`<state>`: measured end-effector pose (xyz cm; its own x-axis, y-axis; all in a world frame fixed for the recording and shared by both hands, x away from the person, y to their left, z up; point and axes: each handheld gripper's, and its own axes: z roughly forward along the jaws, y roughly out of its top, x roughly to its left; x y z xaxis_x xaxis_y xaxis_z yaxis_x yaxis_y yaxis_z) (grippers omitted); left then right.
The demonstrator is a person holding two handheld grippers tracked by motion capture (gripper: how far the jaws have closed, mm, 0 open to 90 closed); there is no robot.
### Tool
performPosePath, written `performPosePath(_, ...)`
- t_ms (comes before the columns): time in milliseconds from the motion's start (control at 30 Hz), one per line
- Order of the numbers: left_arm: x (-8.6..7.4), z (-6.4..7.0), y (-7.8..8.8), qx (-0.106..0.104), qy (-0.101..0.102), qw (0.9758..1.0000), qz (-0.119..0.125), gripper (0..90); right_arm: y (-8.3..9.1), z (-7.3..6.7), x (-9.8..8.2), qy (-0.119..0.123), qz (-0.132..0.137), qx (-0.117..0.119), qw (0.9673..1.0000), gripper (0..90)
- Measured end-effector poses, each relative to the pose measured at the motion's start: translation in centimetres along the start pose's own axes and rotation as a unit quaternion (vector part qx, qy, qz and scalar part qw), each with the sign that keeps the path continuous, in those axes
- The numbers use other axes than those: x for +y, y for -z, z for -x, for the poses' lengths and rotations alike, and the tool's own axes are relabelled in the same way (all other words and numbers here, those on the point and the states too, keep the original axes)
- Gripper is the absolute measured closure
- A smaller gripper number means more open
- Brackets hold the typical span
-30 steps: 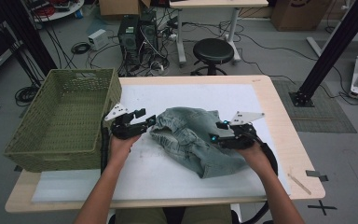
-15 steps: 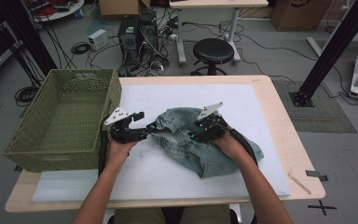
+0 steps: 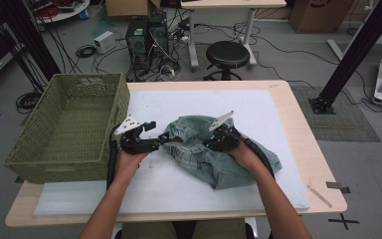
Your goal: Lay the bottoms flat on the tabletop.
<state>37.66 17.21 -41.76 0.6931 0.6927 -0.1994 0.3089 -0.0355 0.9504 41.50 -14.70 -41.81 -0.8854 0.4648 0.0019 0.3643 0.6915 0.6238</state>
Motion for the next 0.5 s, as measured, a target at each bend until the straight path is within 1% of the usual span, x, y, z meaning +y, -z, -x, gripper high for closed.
performPosePath(33, 0.0, 0.0, 0.0, -0.001, -0.001, 1.0, -0.001, 23.2, 0.2, -0.1, 0.0, -0.001, 0.008, 0.002, 1.0, 86.8)
performPosePath(67, 0.0, -0.1, 0.0, -0.001, 0.0, 1.0, -0.002, 23.2, 0.5, -0.1, 0.1, 0.0, 0.018, 0.001, 0.9998, 81.6)
performPosePath(100, 0.0, -0.1, 0.0, -0.001, 0.0, 1.0, -0.002, 23.2, 0.8, -0.2, 0.2, -0.005, 0.029, 0.0, 0.9996, 76.0)
performPosePath(167, 0.0, -0.1, 0.0, -0.001, 0.0, 1.0, 0.0, 23.2, 1.3, -0.2, 0.6, -0.005, 0.048, -0.012, 0.9988, 64.8)
performPosePath(200, 0.0, -0.1, 0.0, -0.001, 0.0, 1.0, 0.002, 23.2, 1.4, -0.3, 0.8, -0.008, 0.049, -0.018, 0.9986, 62.9)
performPosePath(233, 0.0, -0.1, 0.1, -0.001, -0.001, 1.0, 0.003, 23.2, 1.4, -0.2, 1.0, -0.003, 0.048, -0.024, 0.9985, 57.8)
performPosePath(300, 0.0, 0.0, 0.1, -0.003, -0.003, 1.0, 0.002, 23.3, 1.3, -0.2, 1.5, 0.005, 0.044, -0.047, 0.9979, 46.6)
performPosePath(333, 0.0, 0.0, 0.2, -0.003, -0.006, 1.0, 0.002, 23.2, 1.2, -0.1, 1.5, 0.011, 0.048, -0.056, 0.9972, 44.5)
performPosePath(367, 0.1, 0.0, 0.2, -0.004, -0.007, 1.0, 0.003, 23.3, 1.1, 0.0, 1.6, 0.016, 0.043, -0.06, 0.9971, 41.2)
performPosePath(400, 0.1, 0.0, 0.2, -0.006, -0.007, 0.9999, 0.004, 23.3, 0.8, 0.2, 1.6, 0.022, 0.032, -0.067, 0.997, 38.9)
performPosePath(433, 0.1, 0.0, 0.2, -0.006, -0.007, 0.9999, 0.007, 23.2, 0.6, 0.3, 1.6, 0.028, 0.023, -0.069, 0.9969, 37.6)
performPosePath(500, 0.1, 0.0, 0.3, -0.006, -0.007, 0.9999, 0.006, 23.2, 0.1, 0.6, 1.6, 0.028, 0.014, -0.064, 0.9974, 35.9)
